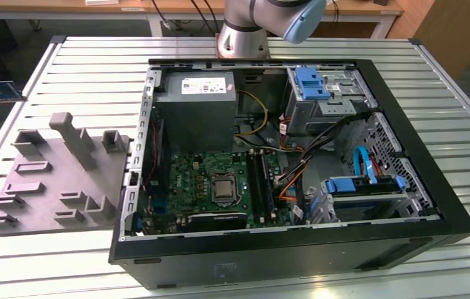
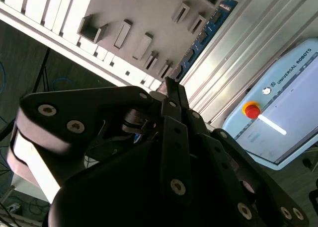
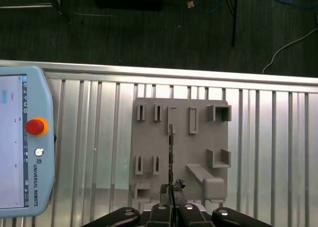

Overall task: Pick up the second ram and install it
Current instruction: 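Pick up the second ram and move it above second insertion slot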

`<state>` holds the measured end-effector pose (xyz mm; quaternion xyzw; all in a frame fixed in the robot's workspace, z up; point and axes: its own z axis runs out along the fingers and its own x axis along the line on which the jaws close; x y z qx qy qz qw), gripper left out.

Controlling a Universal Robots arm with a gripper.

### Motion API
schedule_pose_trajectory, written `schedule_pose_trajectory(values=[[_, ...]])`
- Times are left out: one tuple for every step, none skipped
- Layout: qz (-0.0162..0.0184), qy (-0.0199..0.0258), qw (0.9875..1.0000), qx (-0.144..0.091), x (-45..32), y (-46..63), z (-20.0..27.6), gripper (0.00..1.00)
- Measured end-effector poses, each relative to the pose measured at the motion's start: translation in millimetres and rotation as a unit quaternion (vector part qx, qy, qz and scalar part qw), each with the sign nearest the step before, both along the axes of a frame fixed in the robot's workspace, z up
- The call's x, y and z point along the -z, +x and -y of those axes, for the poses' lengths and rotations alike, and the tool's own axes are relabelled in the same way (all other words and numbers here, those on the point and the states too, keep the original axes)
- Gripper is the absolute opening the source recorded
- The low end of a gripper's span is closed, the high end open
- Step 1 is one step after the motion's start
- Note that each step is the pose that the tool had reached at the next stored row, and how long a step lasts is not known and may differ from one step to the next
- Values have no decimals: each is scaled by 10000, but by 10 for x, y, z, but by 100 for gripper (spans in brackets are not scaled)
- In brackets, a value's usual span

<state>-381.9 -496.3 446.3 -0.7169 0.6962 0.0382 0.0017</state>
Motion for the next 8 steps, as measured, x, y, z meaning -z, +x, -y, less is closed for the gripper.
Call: schedule_pose_trajectory(values=[[0, 0, 10000, 0, 0, 34, 0, 13], [0, 0, 10000, 0, 0, 69, 0, 13], [0, 0, 10000, 0, 0, 103, 0, 13], [0, 0, 10000, 0, 1, 140, 0, 13], [0, 0, 10000, 0, 2, 172, 0, 13], [0, 0, 10000, 0, 1, 205, 0, 13], [0, 0, 10000, 0, 2, 238, 0, 13], [0, -1, 10000, 0, 1, 271, 0, 13]])
